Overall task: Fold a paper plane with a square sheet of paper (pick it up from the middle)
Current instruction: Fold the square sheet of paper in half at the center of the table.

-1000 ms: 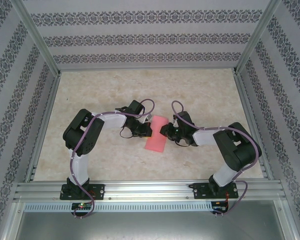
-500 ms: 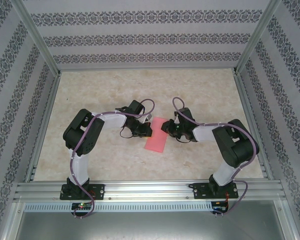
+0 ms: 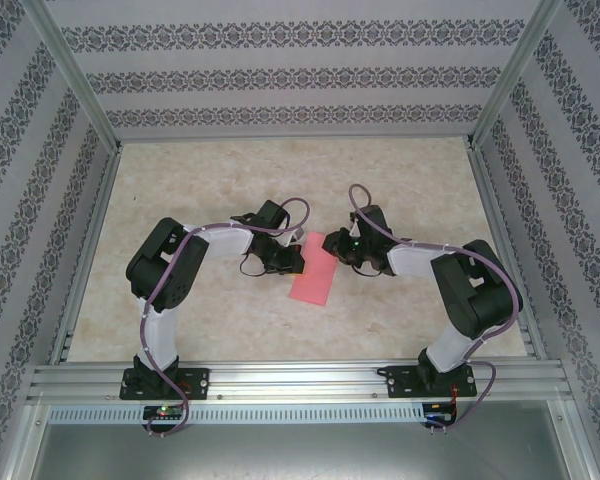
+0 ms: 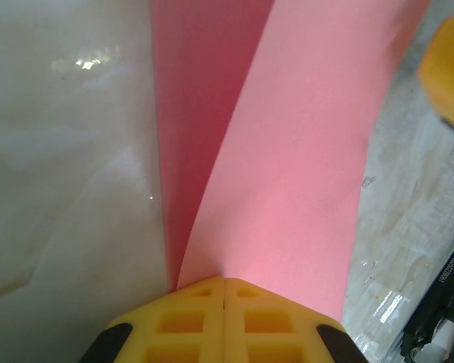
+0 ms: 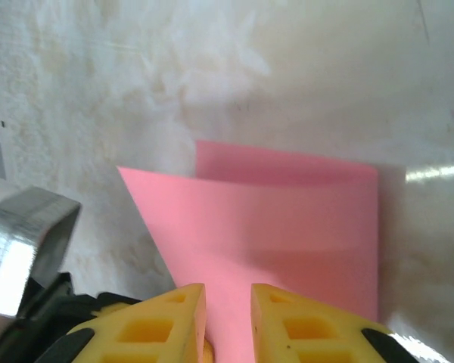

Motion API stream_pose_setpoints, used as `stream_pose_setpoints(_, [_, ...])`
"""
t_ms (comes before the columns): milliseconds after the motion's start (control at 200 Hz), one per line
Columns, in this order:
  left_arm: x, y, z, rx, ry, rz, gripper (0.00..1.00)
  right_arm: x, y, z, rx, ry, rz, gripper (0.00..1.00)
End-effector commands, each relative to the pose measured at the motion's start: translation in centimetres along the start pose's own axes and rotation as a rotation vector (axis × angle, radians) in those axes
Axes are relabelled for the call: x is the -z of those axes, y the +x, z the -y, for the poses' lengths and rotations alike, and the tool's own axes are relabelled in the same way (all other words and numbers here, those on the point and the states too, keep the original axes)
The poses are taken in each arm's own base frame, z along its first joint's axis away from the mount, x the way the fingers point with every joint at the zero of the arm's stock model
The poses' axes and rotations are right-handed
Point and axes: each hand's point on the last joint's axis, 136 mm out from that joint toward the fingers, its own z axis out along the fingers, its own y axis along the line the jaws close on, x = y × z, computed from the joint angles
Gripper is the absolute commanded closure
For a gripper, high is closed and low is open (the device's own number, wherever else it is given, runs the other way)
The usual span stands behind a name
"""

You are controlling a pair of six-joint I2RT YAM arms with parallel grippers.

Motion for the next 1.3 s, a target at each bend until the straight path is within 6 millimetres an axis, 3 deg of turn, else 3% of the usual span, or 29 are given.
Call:
stream_pose_setpoints(0, [-1.7,2.7,-3.5,0.039,-0.131,-0.087,1.0,-1.0,-0.1,1.6,-0.005,0.042,-0.014,0.76])
stream_pose_setpoints(145, [-1.7,2.8,-3.5,0.039,-0.132,-0.089,1.0,-2.0,0.9,4.5,-0.047,0.137,-0.04,0.76])
stream_pose_setpoints(220, [-1.6,2.8,-3.5,0.038,-0.134,-0.09,1.0,-2.1,1.0,4.9,-0.059,0.153,-0.048,0.76])
stream_pose_setpoints(495, [-1.6,2.9,-3.6,0.037,-0.139,-0.091,1.0,0.0,-1.9,0.3,-0.012,0.065,0.0,0.76])
stream_pose_setpoints(614, [-1.6,2.9,-3.6,0.038,-0.139,-0.09,1.0,-0.1,-2.9,0.0,-0.026,0.034,-0.003,0.76])
stream_pose_setpoints(724, [-1.5,2.8,-3.6,0.036,-0.139,-0.09,1.0,-1.0,-2.8,1.2,-0.044,0.063,-0.023,0.76])
stream_pose_setpoints(879, [-1.5,2.9,-3.5,0.036,-0.136,-0.091,1.0,-2.5,-1.5,4.5,-0.099,0.148,-0.057,0.76])
stream_pose_setpoints(969, [-1.5,2.9,-3.5,0.033,-0.138,-0.09,1.0,-2.6,-1.3,5.1,-0.114,0.17,-0.059,0.76])
stream_pose_setpoints(1299, [-1.4,2.9,-3.5,0.029,-0.14,-0.091,1.0,0.2,-5.1,-1.2,-0.036,0.056,0.004,0.75])
